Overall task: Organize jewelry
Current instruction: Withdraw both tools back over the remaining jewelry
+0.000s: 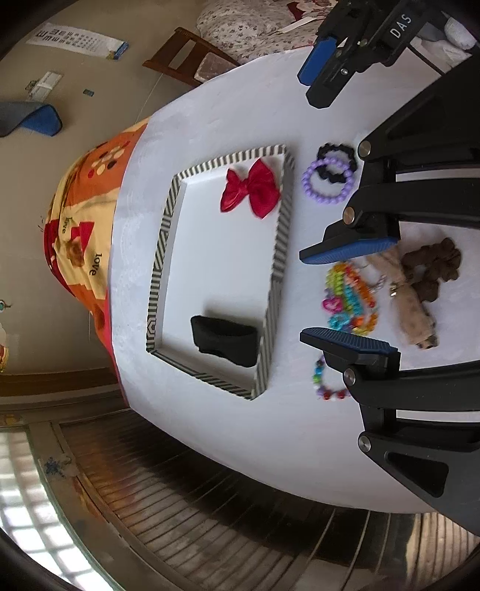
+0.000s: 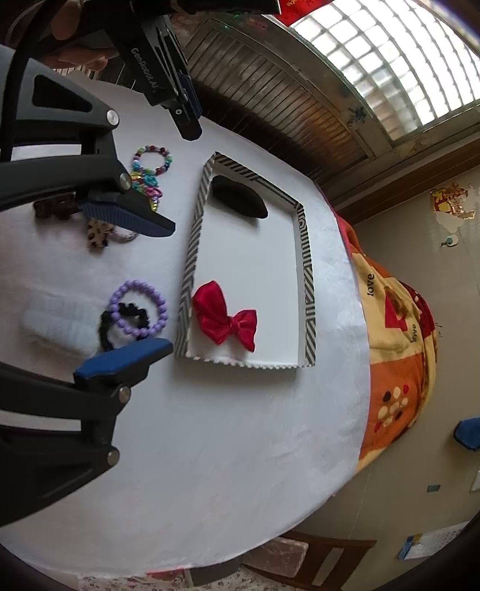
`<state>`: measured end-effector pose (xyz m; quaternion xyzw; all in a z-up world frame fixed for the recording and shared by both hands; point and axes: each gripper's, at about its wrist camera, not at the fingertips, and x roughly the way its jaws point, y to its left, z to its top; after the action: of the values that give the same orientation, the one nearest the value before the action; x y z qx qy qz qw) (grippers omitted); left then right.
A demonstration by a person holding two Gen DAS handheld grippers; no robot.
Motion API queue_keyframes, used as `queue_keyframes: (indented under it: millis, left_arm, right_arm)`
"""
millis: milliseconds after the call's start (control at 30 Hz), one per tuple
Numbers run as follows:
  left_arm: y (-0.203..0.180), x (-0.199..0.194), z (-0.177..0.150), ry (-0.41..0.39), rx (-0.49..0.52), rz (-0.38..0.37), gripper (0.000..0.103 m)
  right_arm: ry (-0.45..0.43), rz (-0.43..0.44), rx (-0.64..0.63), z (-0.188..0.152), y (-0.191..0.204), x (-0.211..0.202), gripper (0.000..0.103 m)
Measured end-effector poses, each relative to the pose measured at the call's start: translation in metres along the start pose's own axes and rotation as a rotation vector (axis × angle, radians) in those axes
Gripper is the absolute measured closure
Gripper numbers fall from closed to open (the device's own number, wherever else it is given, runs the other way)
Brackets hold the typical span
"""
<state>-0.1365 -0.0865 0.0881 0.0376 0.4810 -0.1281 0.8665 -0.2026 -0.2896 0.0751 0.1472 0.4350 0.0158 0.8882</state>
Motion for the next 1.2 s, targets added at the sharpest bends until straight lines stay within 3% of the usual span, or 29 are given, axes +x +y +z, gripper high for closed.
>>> queue_keyframes:
  millis: [467,1200]
  left_arm:
    - [-0.019,-0.043,-0.039,-0.044,0.009,0.019,0.078]
    - [-0.029,-0.064,-0.056,-0.072,0.002,0.038,0.078]
  right_arm:
    - [-0.033,0.012,-0.023,-0.033,0.005,-0.045,0.038]
    - [-0.041,0.008,-0.049,-0.047,0.003,-0.067,0.033]
